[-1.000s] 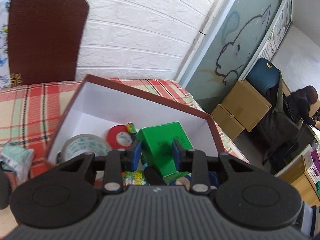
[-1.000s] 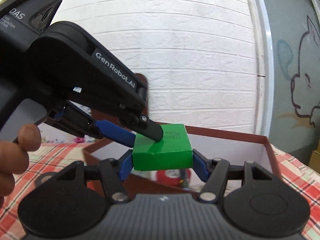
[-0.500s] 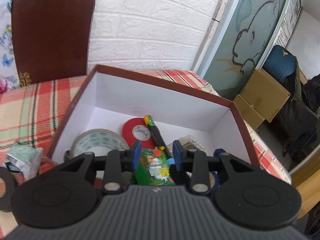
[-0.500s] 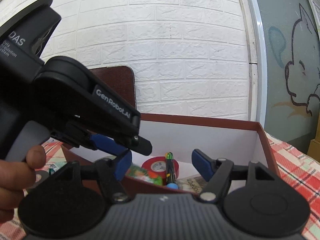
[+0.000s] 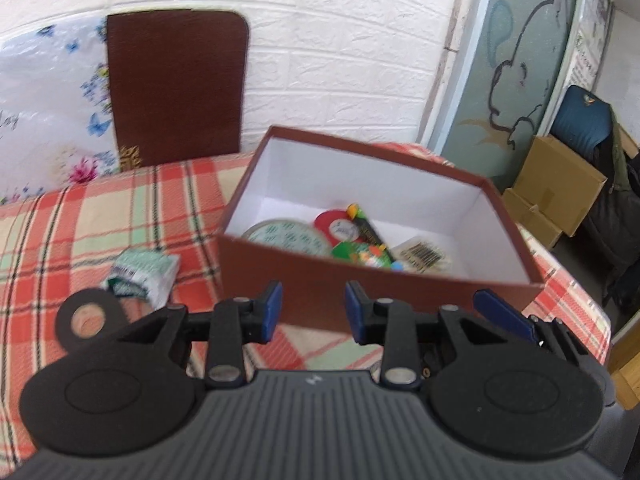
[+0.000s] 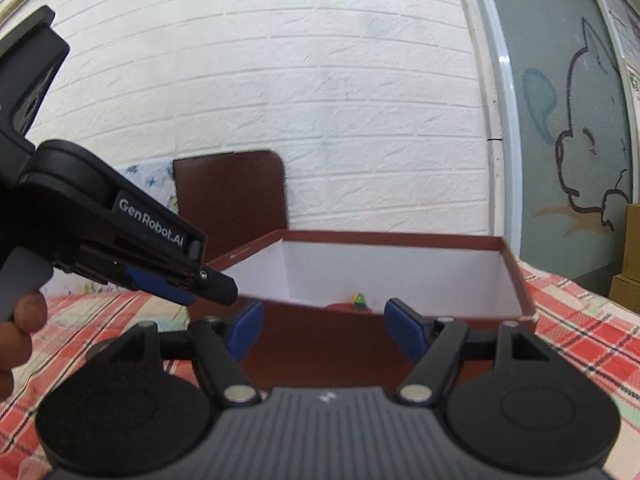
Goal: Organize objects
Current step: 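Withdraw the left tool from the box back over the table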
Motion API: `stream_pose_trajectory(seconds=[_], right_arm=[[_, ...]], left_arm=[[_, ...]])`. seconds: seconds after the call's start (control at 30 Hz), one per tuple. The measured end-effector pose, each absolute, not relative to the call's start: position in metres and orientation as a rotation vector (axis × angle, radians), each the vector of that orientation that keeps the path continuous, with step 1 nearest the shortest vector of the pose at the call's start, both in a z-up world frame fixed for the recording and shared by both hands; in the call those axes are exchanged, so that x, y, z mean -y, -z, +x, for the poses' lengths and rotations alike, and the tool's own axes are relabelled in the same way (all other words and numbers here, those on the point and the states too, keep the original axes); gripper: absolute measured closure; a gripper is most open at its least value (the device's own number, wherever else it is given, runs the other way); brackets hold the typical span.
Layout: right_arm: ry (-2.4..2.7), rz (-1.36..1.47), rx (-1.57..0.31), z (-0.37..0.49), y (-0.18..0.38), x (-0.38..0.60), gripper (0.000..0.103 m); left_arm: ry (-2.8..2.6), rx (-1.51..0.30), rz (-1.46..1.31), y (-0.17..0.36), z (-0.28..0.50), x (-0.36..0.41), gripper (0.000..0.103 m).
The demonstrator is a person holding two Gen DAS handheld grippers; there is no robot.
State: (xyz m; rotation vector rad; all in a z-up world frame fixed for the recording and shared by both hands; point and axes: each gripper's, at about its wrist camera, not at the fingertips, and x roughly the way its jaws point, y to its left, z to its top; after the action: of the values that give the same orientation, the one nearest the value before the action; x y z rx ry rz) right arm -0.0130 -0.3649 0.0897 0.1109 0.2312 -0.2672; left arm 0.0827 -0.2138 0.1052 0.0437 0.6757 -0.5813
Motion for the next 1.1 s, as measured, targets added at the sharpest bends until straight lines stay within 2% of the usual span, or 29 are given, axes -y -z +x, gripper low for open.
stream_pose_trajectory(seconds=[0.23, 0.3, 0.37, 1.1], right_arm=[[0.182, 0.167, -0.372, -0.009, -0.072, 0.347, 0.033], [0.164, 0.165, -0.401, -0.006, -0.068, 0.340, 0.033], [0.145, 0.162, -0.425, -0.002, -0.064, 0.334, 0.033], [0.049, 0.037, -0.595, 0.035, -0.040, 0.269, 0.033]], left_arm=[[0.459, -0.770, 0.071, -0.077, 0.086, 0.184, 0.065], [0.429, -0.782, 0.074, -0.071, 0.088, 0.175, 0.062], [0.401, -0.786, 0.076, -0.066, 0.090, 0.166, 0.059], [0.190, -0.787, 0.061, -0.024, 0.113, 0.065, 0.057]])
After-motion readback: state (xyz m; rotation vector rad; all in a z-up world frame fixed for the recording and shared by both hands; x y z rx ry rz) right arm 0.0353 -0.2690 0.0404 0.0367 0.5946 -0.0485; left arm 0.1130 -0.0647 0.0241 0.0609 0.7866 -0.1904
